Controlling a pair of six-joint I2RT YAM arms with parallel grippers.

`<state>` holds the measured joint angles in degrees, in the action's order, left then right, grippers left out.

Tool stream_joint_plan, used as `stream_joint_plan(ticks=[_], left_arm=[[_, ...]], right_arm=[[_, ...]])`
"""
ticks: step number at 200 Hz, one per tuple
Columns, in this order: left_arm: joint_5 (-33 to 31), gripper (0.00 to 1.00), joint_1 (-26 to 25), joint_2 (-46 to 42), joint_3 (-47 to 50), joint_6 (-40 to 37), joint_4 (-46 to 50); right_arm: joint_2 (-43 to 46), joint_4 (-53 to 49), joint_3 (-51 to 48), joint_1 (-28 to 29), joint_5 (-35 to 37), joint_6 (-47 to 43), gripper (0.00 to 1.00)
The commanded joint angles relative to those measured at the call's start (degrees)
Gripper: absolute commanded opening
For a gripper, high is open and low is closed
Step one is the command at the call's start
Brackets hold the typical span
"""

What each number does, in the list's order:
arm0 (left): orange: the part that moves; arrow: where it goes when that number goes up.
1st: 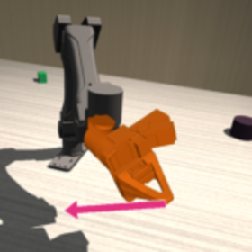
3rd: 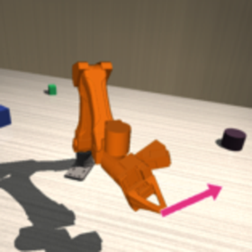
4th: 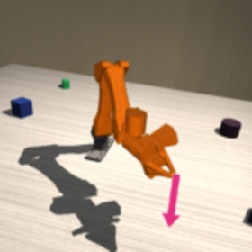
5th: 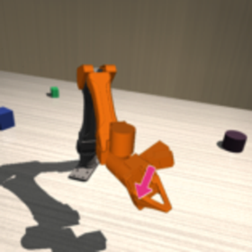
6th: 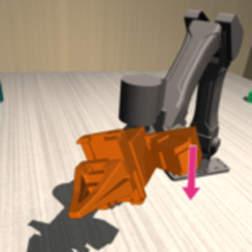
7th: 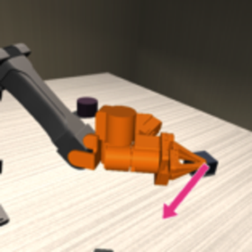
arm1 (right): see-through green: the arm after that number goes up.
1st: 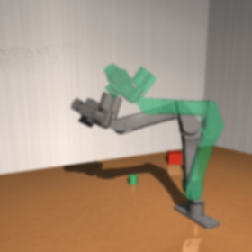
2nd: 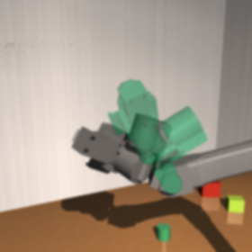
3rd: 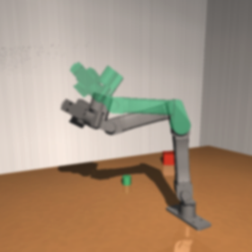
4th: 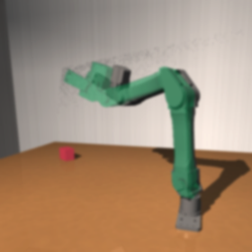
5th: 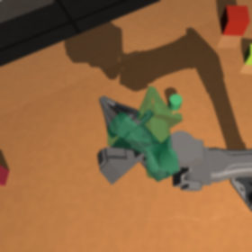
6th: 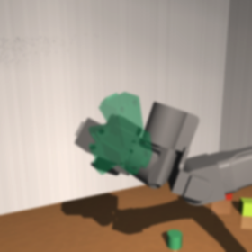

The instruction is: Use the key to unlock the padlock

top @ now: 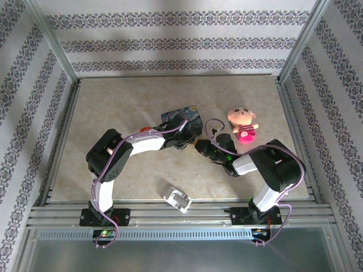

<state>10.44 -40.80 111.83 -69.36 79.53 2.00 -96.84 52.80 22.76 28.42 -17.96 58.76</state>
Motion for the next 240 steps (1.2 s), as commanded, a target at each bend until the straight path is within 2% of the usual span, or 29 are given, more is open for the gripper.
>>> stream_joint_plan(ticks=[1,20,48,69,89,114,167,194,240], left_arm=[[13.17,0.06,-2.84,0.99,-0.14,4.41,-0.78],[12.56,0.11,-2.71,0.07,0.89,4.57,-1.32],[11.78,0.26,-2.37,-1.03,2.80,5.20,-3.35],[10.90,0.44,-1.97,-2.19,4.26,5.04,-5.74],[9.27,0.53,-1.74,-3.49,5.35,4.23,-7.61],[6.82,0.72,-1.73,-5.35,4.79,0.73,-5.58],[-1.14,0.75,-0.71,-9.85,9.14,-0.65,-4.47],[-4.11,0.71,-0.08,-10.24,12.49,-0.46,-10.66],[-8.14,0.58,-0.08,-8.42,16.78,-1.52,-24.29]], right_arm=[[-3.27,8.54,3.32,1.22,3.74,2.73,0.00],[-4.73,11.73,2.60,1.24,3.90,3.71,0.00],[-5.29,13.01,1.72,1.28,3.64,4.09,0.00],[-4.81,13.03,0.57,1.22,4.37,4.35,0.00],[-4.41,13.04,-0.06,1.08,5.12,4.77,0.00],[-4.50,13.04,0.35,1.11,5.39,5.15,0.00],[-5.29,13.12,0.67,1.11,5.50,5.97,0.00],[-5.47,13.21,0.70,1.07,5.39,6.54,0.00],[-5.97,13.64,1.12,1.19,5.21,7.24,0.00]])
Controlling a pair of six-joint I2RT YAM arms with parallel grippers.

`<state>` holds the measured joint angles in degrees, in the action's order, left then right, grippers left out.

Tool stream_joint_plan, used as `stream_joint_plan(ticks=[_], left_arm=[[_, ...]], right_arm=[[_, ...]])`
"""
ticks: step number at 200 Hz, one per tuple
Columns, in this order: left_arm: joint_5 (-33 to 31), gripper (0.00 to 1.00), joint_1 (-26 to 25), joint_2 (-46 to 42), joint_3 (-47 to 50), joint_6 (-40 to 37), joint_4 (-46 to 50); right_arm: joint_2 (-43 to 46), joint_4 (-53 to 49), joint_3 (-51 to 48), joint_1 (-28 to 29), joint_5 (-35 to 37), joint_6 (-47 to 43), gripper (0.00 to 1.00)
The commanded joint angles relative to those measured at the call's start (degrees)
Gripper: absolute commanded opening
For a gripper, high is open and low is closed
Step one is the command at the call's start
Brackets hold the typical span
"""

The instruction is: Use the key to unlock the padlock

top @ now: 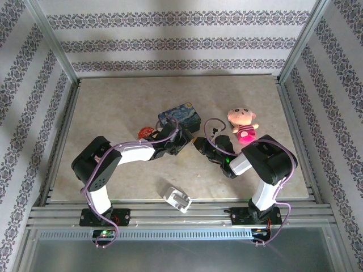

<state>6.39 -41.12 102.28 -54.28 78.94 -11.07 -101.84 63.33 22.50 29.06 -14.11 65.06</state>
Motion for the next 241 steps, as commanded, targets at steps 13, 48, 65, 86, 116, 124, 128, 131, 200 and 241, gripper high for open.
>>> stream_joint_plan(ticks=[13,48,65,86,116,124,128,131,200,241], left_arm=[[-4.99,0.56,0.25,1.86,3.14,-0.72,-15.74],[-5.39,0.54,0.25,4.49,4.21,0.08,-22.55],[-5.25,0.53,0.25,5.79,4.12,0.60,-23.58],[-5.58,0.52,0.25,6.84,3.95,0.93,-23.69],[-6.13,0.45,0.25,8.10,3.95,0.87,-26.24],[-6.38,0.43,0.25,8.48,3.94,0.82,-26.94],[-6.47,0.42,0.25,8.61,4.02,0.87,-27.41],[-6.60,0.41,0.24,8.81,4.01,0.93,-27.68],[-7.80,0.37,0.25,10.65,4.37,0.82,-32.38],[-7.62,0.14,0.25,11.84,4.77,1.11,-33.73]], right_arm=[[-1.21,3.25,1.66,0.58,1.12,1.12,0.00],[-1.93,3.80,2.28,0.74,0.75,1.58,0.00],[-2.28,4.12,2.42,0.69,0.73,1.78,0.00],[-2.87,4.67,2.50,0.78,0.57,2.00,0.00],[-3.53,5.48,2.44,0.91,0.54,2.44,0.00],[-3.75,5.77,2.37,0.91,0.49,2.62,0.00],[-3.80,5.96,2.40,0.98,0.49,2.66,0.00],[-3.88,6.07,2.48,1.00,0.42,2.72,0.00],[-5.29,8.32,2.55,1.21,-0.19,3.83,0.00],[-6.25,9.66,2.54,1.26,-0.35,4.55,0.00]])
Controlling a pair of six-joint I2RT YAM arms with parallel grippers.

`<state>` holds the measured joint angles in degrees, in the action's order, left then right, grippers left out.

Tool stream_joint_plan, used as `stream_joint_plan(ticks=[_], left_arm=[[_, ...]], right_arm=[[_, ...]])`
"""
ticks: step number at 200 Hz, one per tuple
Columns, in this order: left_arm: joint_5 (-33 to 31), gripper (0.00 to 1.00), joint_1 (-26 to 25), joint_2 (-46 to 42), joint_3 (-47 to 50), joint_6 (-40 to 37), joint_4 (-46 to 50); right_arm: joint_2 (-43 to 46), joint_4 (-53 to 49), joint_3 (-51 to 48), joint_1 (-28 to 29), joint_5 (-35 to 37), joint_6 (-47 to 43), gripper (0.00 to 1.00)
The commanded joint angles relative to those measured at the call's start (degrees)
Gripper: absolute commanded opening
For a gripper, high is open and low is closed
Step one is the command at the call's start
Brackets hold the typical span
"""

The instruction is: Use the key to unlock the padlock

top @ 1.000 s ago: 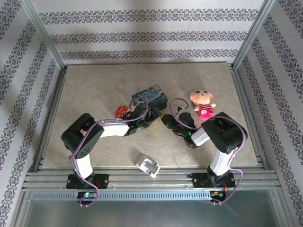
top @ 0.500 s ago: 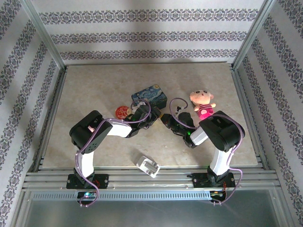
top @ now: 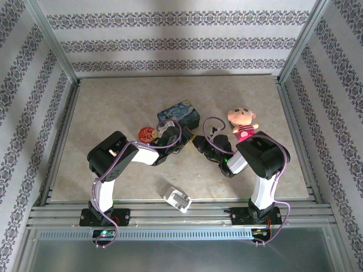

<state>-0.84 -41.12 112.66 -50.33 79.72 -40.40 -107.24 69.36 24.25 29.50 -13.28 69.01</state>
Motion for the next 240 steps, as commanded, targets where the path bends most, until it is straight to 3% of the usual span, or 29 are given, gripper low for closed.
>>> stream_joint_plan(ticks=[1,29,126,183,240], left_arm=[[-0.39,0.14,0.25,1.44,0.83,0.33,-4.41],[-0.30,0.00,0.24,1.17,1.54,0.10,-4.82],[5.09,0.00,-0.99,-0.72,5.88,-2.96,-8.53],[4.45,0.00,-1.60,-3.93,9.96,-1.63,-7.84],[5.15,0.00,-1.59,-5.16,12.62,0.87,-8.02]], right_arm=[[-0.86,3.65,0.79,0.83,-1.20,0.59,0.00],[-0.87,3.98,0.62,0.83,-0.89,0.60,0.00],[1.36,5.17,0.48,0.21,-0.87,1.44,0.00],[7.85,-0.16,-4.20,0.12,-0.31,-3.58,0.26],[17.98,-9.19,-11.67,0.54,-0.23,-10.60,0.30]])
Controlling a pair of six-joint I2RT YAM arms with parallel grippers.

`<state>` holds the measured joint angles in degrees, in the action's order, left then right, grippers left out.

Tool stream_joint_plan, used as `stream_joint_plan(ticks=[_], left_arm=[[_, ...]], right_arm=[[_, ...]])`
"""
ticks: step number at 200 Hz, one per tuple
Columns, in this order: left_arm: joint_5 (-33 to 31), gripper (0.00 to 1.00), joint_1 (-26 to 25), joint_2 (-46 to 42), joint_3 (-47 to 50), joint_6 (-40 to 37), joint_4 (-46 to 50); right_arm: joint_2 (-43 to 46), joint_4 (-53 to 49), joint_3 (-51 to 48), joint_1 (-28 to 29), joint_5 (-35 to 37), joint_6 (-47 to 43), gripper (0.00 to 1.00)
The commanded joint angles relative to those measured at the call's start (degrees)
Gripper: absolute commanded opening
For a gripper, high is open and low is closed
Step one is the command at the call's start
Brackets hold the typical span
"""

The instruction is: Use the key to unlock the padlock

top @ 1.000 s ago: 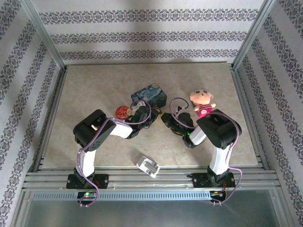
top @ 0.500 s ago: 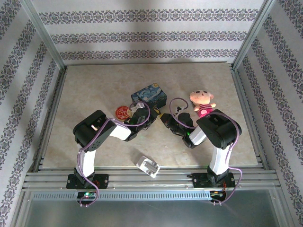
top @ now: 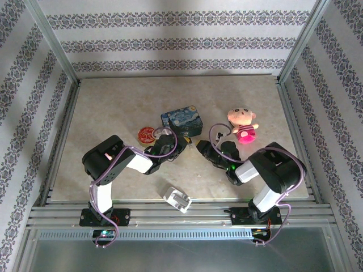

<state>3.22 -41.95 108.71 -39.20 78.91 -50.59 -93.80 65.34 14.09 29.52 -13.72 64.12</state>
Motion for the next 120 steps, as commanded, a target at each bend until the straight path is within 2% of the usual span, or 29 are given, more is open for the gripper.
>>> stream_joint_plan(ticks=[1,20,29,49,62,89,120], left_arm=[[1.08,0.00,-0.76,-1.30,1.50,1.64,2.25],[1.25,0.00,-0.76,-2.36,1.17,1.43,4.80],[1.18,0.00,-0.75,-2.97,1.06,1.09,6.36],[1.60,0.00,-0.67,-4.24,0.17,0.21,11.21],[2.17,0.00,-0.67,-4.97,-0.80,-0.59,14.89],[4.19,0.00,-0.52,-5.43,-2.42,-1.24,18.80],[5.63,0.00,-0.11,-6.08,-4.01,-1.93,23.03]], right_arm=[[4.83,-5.64,-1.51,0.57,0.15,-5.99,0.30],[11.59,-15.25,-0.66,2.07,-0.23,-11.36,0.30],[15.49,-23.74,0.76,3.28,0.95,-14.62,0.30],[25.11,-46.66,7.06,7.68,9.20,-23.66,0.29],[29.29,-56.28,9.88,9.29,13.48,-27.88,0.29],[33.75,-64.75,11.81,9.63,15.95,-31.88,0.29],[32.66,-69.29,14.64,12.40,18.82,-35.46,0.30]])
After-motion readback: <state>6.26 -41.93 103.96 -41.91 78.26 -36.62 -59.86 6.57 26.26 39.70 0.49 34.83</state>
